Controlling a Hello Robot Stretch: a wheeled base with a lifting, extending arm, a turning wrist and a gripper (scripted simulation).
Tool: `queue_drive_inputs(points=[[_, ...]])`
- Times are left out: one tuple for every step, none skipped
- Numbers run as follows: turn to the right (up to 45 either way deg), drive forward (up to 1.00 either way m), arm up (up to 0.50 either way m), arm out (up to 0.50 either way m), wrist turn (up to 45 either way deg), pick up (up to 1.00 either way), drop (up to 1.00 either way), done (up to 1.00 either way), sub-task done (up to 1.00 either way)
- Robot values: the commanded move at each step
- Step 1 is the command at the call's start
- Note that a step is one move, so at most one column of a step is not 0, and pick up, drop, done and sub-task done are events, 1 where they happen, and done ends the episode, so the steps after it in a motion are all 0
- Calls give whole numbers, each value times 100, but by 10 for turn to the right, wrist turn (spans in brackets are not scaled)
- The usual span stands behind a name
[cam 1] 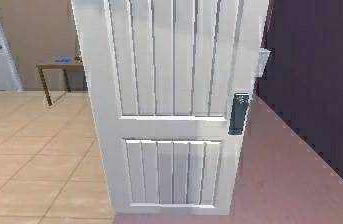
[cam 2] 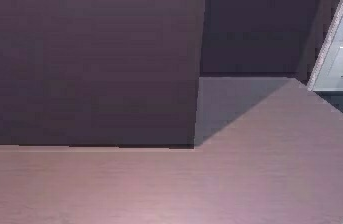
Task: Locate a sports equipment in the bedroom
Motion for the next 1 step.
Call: queue_drive_inputs(points=[[-450, 0, 0, 0, 0, 0, 0, 0, 0]])
